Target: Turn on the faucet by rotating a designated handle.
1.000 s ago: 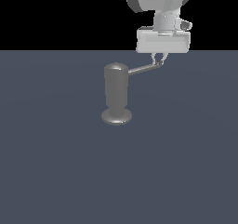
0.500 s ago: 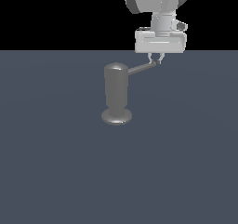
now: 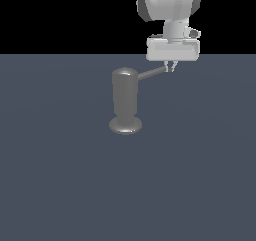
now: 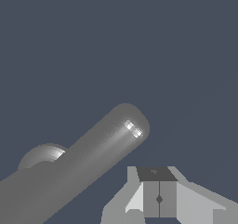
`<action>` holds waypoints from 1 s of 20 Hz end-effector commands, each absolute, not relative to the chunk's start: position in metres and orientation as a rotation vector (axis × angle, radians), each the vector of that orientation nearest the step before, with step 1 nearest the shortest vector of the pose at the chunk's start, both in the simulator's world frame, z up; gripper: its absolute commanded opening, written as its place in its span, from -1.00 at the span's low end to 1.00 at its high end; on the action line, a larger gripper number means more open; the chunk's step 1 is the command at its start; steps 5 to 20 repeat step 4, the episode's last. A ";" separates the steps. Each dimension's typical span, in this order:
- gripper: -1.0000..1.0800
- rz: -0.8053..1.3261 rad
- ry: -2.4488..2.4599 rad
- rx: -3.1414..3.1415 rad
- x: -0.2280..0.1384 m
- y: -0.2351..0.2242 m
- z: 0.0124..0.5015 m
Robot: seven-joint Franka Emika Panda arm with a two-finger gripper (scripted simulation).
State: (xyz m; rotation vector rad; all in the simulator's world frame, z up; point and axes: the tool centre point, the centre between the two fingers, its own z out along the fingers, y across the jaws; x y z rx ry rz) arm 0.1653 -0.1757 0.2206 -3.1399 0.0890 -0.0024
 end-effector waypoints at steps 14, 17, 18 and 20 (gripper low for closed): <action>-1.00 -0.001 0.091 -3.140 0.173 -0.176 0.220; -1.00 -0.001 0.091 -3.140 0.173 -0.176 0.220; -1.00 -0.001 0.091 -3.140 0.173 -0.176 0.220; -1.00 -0.001 0.091 -3.140 0.173 -0.176 0.220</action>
